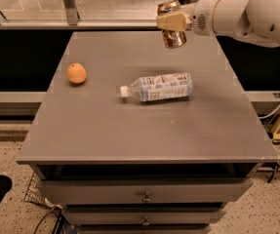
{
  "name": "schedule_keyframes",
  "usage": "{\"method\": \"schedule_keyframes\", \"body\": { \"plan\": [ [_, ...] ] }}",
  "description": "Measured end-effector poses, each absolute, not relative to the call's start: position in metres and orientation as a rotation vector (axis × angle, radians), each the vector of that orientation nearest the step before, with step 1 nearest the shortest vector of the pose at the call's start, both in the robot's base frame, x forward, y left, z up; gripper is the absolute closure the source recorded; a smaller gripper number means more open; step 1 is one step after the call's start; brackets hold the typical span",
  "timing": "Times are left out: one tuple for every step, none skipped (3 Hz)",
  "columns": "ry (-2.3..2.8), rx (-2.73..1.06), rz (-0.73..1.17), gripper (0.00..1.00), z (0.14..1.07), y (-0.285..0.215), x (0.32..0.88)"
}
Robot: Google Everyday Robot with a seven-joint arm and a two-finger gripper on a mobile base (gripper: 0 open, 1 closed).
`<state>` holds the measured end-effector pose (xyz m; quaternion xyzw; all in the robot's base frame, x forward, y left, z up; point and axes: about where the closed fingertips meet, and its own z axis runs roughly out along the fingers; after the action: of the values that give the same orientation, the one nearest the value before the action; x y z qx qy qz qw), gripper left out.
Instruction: Place orange can upright
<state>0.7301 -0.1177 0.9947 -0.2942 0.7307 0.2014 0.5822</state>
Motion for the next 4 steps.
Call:
{"method": "schedule_keyframes", "body": {
  "plan": [
    [1.545, -0.873, 0.533, 1.00, 1.003, -0.068, 0.728],
    [1.393, -1.088, 0.560, 1.00, 1.002, -0.026, 0.727],
    [1.261, -1.286, 0.561, 1.00, 0.995, 0.007, 0.736],
    [1.214, -1.376, 0.595, 1.00, 0.979, 0.018, 0.742]
  ]
}}
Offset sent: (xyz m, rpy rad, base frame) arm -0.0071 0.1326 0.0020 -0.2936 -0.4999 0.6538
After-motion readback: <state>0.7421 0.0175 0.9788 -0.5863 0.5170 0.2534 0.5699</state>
